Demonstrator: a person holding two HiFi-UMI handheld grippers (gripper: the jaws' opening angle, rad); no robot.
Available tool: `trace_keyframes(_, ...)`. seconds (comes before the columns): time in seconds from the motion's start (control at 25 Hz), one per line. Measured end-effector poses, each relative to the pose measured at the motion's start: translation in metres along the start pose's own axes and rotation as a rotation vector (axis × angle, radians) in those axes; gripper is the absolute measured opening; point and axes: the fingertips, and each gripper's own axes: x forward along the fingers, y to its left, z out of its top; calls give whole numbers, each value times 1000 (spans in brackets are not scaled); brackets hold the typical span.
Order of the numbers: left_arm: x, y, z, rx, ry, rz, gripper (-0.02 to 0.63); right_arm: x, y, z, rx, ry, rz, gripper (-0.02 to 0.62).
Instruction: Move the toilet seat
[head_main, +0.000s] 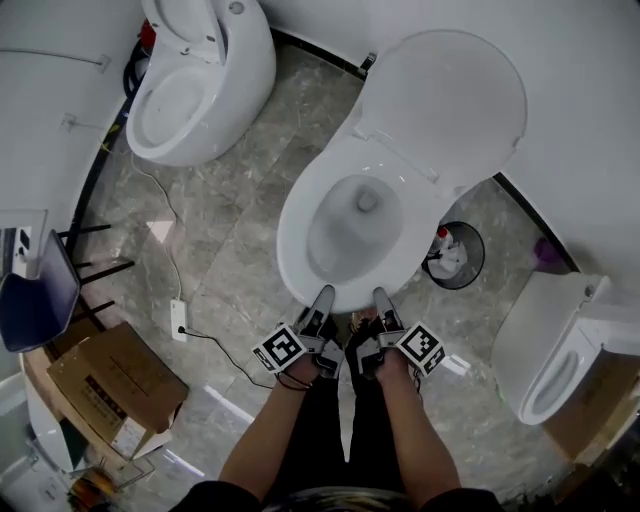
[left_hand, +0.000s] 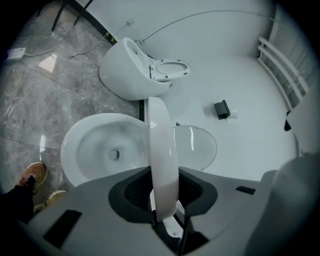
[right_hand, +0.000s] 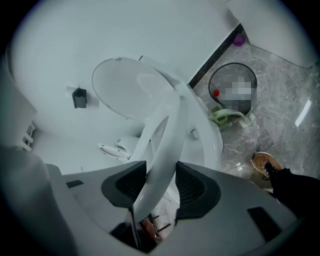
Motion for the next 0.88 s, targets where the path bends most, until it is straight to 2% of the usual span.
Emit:
trace_keyframes(0.16,4,-33,3,-57,-32,-56,138,-9,20,12,38,-5,7,186)
trace_keyframes(0.4,6,-74,6,-47,-50,-75,149,-20,47,26,70,-18,34,190)
trace_keyframes(0.52,9,-93,6,-74,-61,-108,155,-25,56,31,87,-19,44,192)
trace_keyframes(0.64,10,-101,7,-25,-49,-95,163,-29,64,37,96,-20,56,194)
trace_keyframes(0.76,12,-120,8,-46,-51,-121,169,-33,75,43,117,-23,72,195)
trace_keyframes(0.88,12,-131,10,32,-34,-88,176,-39,86,53,138,-35,95,196)
